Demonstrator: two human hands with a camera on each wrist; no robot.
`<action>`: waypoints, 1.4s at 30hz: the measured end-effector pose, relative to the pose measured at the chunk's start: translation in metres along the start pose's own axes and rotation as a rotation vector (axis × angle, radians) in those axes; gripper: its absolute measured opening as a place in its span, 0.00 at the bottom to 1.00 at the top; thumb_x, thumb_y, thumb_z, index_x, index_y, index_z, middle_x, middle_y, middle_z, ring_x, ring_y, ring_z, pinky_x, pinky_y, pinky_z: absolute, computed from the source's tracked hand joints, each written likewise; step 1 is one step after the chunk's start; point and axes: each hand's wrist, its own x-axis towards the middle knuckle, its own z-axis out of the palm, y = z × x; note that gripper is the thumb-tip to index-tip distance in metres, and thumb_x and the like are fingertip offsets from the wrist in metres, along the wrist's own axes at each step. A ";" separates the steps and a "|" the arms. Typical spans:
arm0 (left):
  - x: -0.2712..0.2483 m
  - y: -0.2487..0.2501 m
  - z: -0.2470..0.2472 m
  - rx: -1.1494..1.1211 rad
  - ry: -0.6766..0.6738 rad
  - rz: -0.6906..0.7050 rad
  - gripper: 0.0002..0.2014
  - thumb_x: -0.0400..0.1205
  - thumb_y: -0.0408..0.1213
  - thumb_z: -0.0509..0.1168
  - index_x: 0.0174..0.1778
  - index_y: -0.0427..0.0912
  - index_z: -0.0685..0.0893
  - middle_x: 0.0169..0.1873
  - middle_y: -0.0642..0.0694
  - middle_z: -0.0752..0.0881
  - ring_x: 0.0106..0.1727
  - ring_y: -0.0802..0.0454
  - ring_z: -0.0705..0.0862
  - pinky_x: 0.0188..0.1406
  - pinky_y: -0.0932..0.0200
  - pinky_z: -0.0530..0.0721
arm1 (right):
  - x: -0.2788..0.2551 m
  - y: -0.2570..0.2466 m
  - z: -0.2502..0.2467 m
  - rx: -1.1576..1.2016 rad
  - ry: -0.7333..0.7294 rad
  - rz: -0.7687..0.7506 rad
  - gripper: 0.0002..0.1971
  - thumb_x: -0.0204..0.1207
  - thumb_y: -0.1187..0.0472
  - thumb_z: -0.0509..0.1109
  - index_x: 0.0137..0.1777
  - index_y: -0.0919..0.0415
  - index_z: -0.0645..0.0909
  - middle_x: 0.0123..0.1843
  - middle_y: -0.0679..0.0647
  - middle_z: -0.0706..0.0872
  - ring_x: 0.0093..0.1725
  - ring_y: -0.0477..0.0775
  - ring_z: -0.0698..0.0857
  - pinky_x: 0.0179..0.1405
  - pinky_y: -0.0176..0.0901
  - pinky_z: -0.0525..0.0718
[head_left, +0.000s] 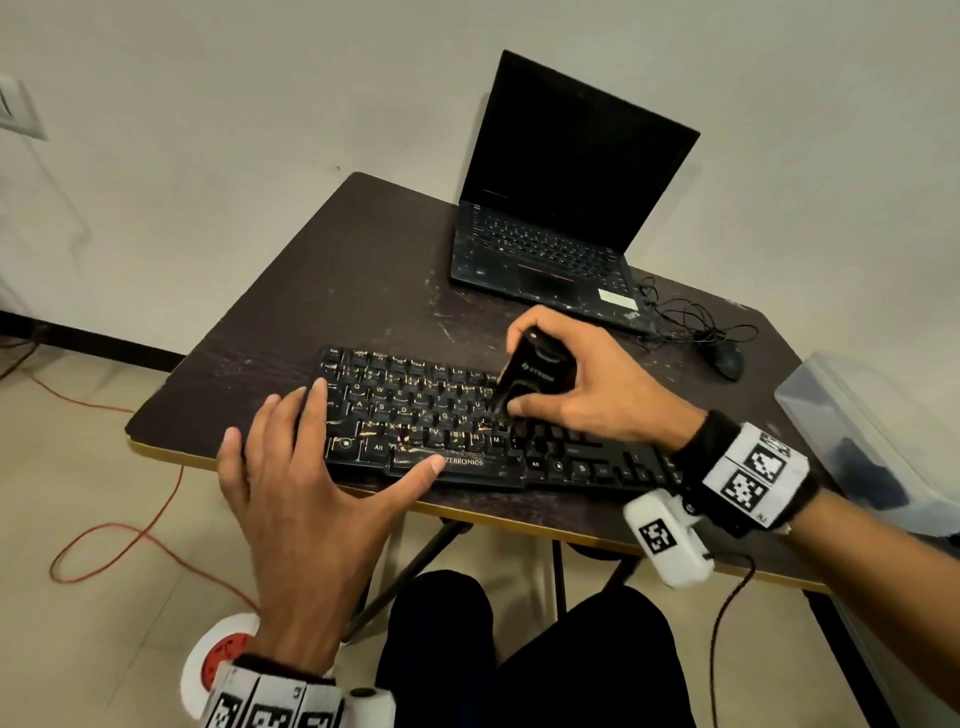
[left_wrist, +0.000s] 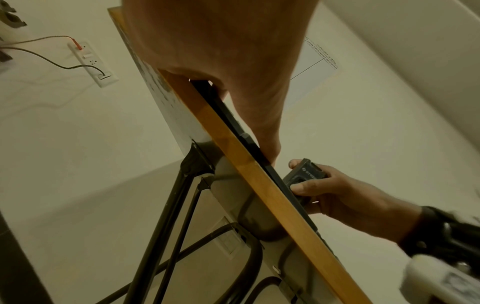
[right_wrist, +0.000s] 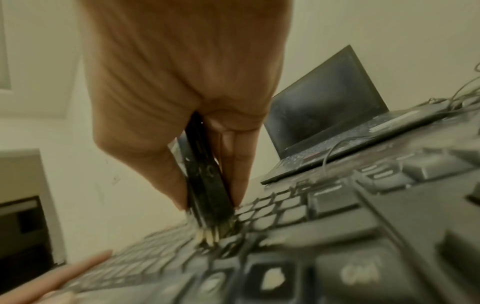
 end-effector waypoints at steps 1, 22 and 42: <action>0.000 0.000 0.000 0.007 -0.001 0.003 0.60 0.65 0.84 0.63 0.84 0.41 0.73 0.80 0.41 0.76 0.88 0.43 0.65 0.90 0.41 0.47 | 0.005 0.003 -0.003 -0.020 0.050 0.038 0.24 0.73 0.65 0.87 0.60 0.48 0.78 0.54 0.51 0.90 0.50 0.55 0.94 0.45 0.60 0.95; -0.001 0.000 -0.001 0.009 -0.010 0.009 0.60 0.66 0.84 0.61 0.85 0.41 0.72 0.80 0.40 0.76 0.88 0.44 0.65 0.90 0.41 0.47 | 0.022 0.008 -0.017 0.068 -0.095 0.002 0.24 0.72 0.70 0.87 0.61 0.54 0.79 0.60 0.60 0.90 0.58 0.60 0.94 0.53 0.69 0.95; -0.001 0.000 0.001 0.014 -0.014 0.001 0.61 0.65 0.86 0.59 0.84 0.41 0.73 0.80 0.40 0.76 0.88 0.43 0.65 0.90 0.40 0.49 | 0.023 0.018 -0.014 0.026 0.026 0.080 0.25 0.72 0.68 0.87 0.60 0.50 0.79 0.57 0.54 0.89 0.54 0.55 0.93 0.50 0.59 0.96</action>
